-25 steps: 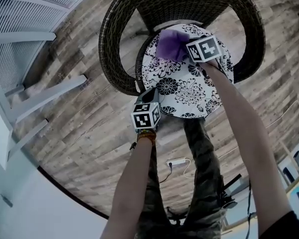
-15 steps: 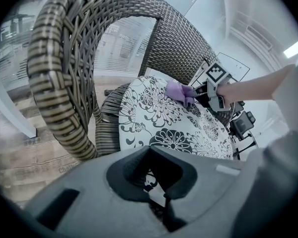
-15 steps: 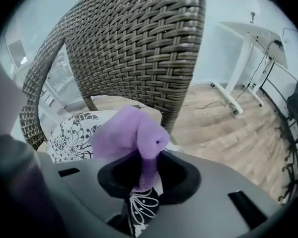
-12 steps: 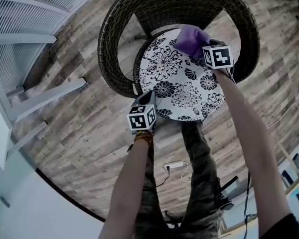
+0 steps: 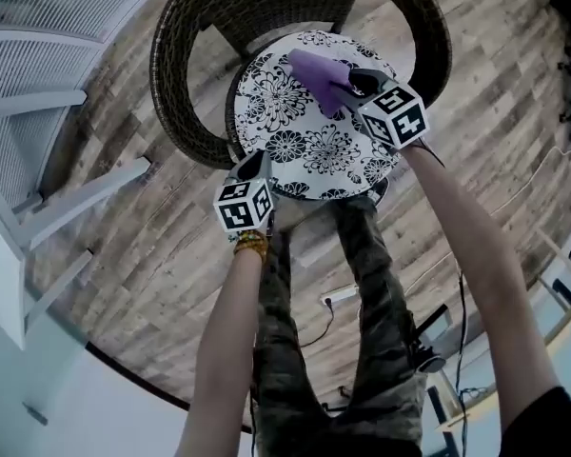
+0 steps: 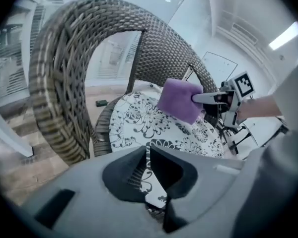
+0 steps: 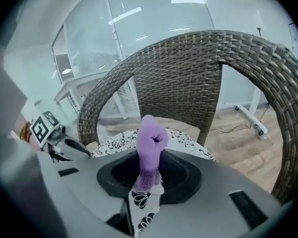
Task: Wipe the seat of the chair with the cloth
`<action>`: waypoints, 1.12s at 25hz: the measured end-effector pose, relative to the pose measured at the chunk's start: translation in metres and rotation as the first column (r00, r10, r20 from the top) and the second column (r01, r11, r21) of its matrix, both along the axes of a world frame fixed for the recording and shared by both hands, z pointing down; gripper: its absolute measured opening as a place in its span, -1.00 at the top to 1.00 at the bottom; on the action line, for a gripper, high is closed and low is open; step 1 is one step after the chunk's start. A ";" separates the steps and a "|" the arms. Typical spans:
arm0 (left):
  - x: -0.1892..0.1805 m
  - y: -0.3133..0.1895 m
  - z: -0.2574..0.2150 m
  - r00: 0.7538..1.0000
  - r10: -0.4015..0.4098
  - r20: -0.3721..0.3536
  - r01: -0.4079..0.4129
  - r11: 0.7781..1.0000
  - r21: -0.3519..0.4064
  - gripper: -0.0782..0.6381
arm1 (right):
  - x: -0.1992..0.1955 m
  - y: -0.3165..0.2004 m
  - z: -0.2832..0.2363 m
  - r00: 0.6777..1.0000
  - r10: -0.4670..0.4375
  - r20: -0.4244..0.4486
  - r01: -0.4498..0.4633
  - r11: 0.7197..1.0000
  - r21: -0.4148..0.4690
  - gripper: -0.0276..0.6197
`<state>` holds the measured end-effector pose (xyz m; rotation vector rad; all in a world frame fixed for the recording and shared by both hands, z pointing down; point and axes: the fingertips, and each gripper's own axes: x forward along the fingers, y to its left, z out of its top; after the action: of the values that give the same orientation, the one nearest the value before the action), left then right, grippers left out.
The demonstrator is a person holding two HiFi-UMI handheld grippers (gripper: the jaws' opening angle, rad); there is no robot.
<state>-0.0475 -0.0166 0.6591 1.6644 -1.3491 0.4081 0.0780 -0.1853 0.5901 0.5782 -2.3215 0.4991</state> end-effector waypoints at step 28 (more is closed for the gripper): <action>0.042 -0.044 -0.367 0.921 0.248 0.301 -0.376 0.770 0.515 0.72 | 0.016 0.077 -0.322 0.966 0.180 0.185 -0.229 0.929 0.290 0.61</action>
<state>-0.0055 -0.0606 0.2922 2.4265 -1.4370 0.4143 0.0942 -0.1082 0.2684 0.9711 -2.5229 0.2814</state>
